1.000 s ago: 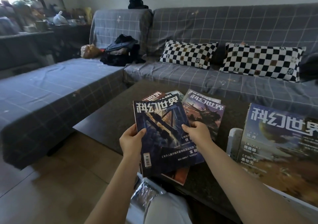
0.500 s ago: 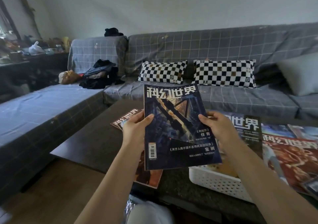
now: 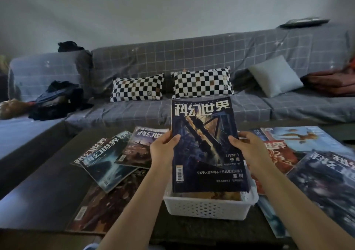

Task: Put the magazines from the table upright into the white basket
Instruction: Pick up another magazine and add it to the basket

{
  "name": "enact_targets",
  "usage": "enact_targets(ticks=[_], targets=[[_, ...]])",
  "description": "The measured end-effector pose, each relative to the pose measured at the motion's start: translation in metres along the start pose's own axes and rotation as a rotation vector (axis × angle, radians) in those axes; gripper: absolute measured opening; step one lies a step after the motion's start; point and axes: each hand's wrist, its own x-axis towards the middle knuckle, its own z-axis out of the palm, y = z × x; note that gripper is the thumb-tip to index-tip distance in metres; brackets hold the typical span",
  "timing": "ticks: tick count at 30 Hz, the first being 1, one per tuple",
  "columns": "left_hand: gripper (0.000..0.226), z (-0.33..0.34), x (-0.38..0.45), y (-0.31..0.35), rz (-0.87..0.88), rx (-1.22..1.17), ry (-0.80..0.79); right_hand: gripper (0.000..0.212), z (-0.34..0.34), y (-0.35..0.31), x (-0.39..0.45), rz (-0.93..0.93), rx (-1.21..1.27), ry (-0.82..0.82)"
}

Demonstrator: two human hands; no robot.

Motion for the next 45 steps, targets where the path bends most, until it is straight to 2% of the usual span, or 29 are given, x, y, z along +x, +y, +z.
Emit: enact_targets(ticks=[7,9,10,13,16,19,22,26,31,34,39,45], targets=[[0.028,0.009,0.008,-0.032,0.081,0.342,0.096,0.019,0.001,0.032,0.004,0.046,-0.218,0.003],[0.02,0.005,0.003,-0.042,0.128,0.452,0.111,0.017,0.005,0.039,0.0,0.028,-0.343,0.03],[0.013,0.004,0.001,-0.046,0.157,0.512,0.105,0.015,0.007,0.041,-0.002,0.016,-0.4,0.048],[0.015,0.001,-0.001,-0.05,0.21,0.668,0.068,0.014,0.011,0.047,-0.005,-0.022,-0.487,0.078],[0.004,0.001,-0.003,-0.049,0.249,0.749,0.055,0.015,0.012,0.05,-0.007,-0.037,-0.507,0.072],[0.007,0.002,-0.005,-0.051,0.301,0.832,0.043,0.02,0.012,0.053,-0.008,-0.067,-0.499,0.077],[0.022,0.004,-0.003,-0.056,0.303,0.891,0.044,0.021,0.011,0.056,-0.008,-0.083,-0.51,0.09],[0.025,0.006,-0.004,-0.061,0.331,0.917,0.058,0.024,0.011,0.06,-0.007,-0.117,-0.525,0.107],[0.028,0.006,-0.003,-0.063,0.371,0.988,0.109,0.026,0.011,0.062,-0.001,-0.074,-0.503,0.108],[0.03,0.006,0.0,-0.061,0.33,1.023,0.105,0.035,0.011,0.062,0.0,-0.066,-0.522,0.114],[0.037,0.012,0.0,-0.058,0.279,1.307,0.092,0.023,0.013,0.065,0.001,-0.095,-0.547,0.113],[0.037,0.013,-0.002,-0.056,0.26,1.318,0.078,0.022,0.013,0.064,0.0,-0.078,-0.545,0.119]])
